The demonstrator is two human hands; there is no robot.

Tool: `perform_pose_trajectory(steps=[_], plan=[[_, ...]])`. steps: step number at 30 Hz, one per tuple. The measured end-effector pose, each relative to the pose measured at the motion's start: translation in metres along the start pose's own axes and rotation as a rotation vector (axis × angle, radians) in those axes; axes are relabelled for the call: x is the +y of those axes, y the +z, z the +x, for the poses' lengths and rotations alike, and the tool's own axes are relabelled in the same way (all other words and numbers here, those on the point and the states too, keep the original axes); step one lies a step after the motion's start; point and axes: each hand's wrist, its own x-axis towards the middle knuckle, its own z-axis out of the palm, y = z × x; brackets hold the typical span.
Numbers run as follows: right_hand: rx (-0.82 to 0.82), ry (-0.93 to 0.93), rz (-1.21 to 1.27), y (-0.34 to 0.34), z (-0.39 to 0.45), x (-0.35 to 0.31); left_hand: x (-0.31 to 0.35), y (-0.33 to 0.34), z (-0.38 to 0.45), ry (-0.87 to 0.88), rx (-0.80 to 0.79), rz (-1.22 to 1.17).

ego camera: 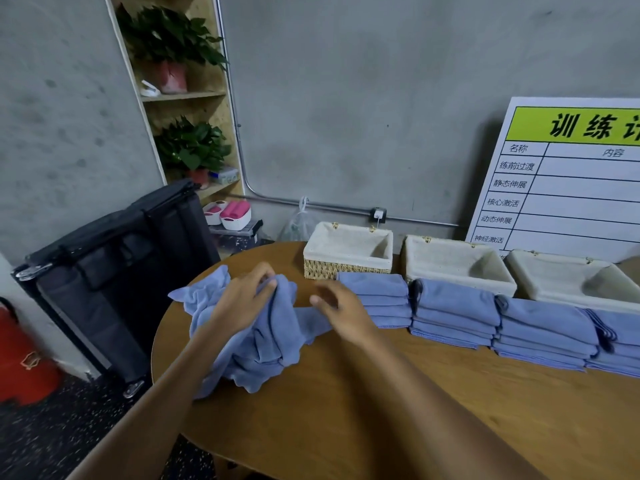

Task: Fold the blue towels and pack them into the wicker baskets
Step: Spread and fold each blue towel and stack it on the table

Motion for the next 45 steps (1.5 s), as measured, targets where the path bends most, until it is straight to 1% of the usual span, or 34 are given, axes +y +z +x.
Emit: perform_pose_trajectory(steps=[2, 3, 5, 7, 11, 13, 15, 17, 19, 20, 21, 23, 25, 27, 29, 30, 33, 35, 37, 38, 39, 42, 45], plan=[[-0.043, -0.024, 0.153, -0.012, 0.007, -0.019, 0.017, -0.011, 0.001, 0.159, -0.038, -0.128], [-0.083, -0.024, 0.203, -0.019, 0.01, -0.028, 0.025, -0.016, 0.003, 0.205, -0.04, -0.166], [-0.161, -0.046, 0.225, -0.035, 0.016, -0.043, 0.044, -0.022, 0.006, 0.242, -0.017, -0.237], [-0.226, -0.058, 0.252, -0.049, 0.018, -0.052, 0.066, -0.025, 0.011, 0.276, 0.018, -0.246], [-0.228, 0.016, 0.402, -0.073, 0.005, -0.054, 0.102, -0.03, 0.019, 0.304, 0.136, -0.288], [-0.248, 0.057, 0.484, -0.086, -0.005, -0.054, 0.116, -0.03, 0.021, 0.316, 0.135, -0.288], [-0.213, 0.059, 0.564, -0.099, -0.014, -0.052, 0.127, -0.029, 0.021, 0.34, 0.106, -0.259], [-0.086, 0.041, 0.651, -0.114, -0.022, -0.051, 0.137, -0.028, 0.02, 0.349, 0.072, -0.263], [0.025, 0.012, 0.727, -0.131, -0.029, -0.051, 0.144, -0.026, 0.019, 0.349, -0.018, -0.363], [0.043, -0.008, 0.754, -0.139, -0.031, -0.052, 0.149, -0.024, 0.018, 0.328, -0.077, -0.456], [0.035, -0.026, 0.764, -0.147, -0.034, -0.053, 0.157, -0.022, 0.019, 0.275, -0.116, -0.561], [-0.005, -0.053, 0.734, -0.162, -0.041, -0.062, 0.175, -0.017, 0.025, 0.171, -0.119, -0.661], [-0.048, -0.082, 0.651, -0.174, -0.047, -0.072, 0.192, -0.009, 0.034, 0.186, -0.096, -0.61], [-0.071, -0.115, 0.596, -0.185, -0.052, -0.077, 0.205, 0.001, 0.042, 0.193, -0.194, -0.633], [-0.07, -0.127, 0.561, -0.197, -0.059, -0.077, 0.216, 0.008, 0.044, 0.135, -0.313, -0.73], [-0.062, -0.127, 0.53, -0.203, -0.062, -0.074, 0.218, 0.011, 0.043, 0.133, -0.351, -0.747], [0.0, -0.107, 0.402, -0.219, -0.072, -0.063, 0.227, 0.017, 0.039, 0.209, -0.417, -0.664], [0.038, -0.092, 0.243, -0.227, -0.076, -0.056, 0.232, 0.02, 0.039, 0.261, -0.456, -0.576], [0.058, -0.093, 0.007, -0.235, -0.079, -0.051, 0.236, 0.021, 0.043, 0.357, -0.388, -0.378], [0.061, -0.089, -0.082, -0.238, -0.082, -0.049, 0.24, 0.019, 0.045, 0.399, -0.339, -0.259], [0.063, -0.08, -0.12, -0.241, -0.086, -0.049, 0.243, 0.017, 0.047, 0.42, -0.292, -0.144], [0.076, -0.005, -0.019, -0.253, -0.104, -0.045, 0.254, 0.006, 0.048, 0.447, -0.19, 0.104], [0.054, 0.049, 0.131, -0.264, -0.123, -0.045, 0.257, -0.007, 0.049, 0.459, -0.194, 0.16]])
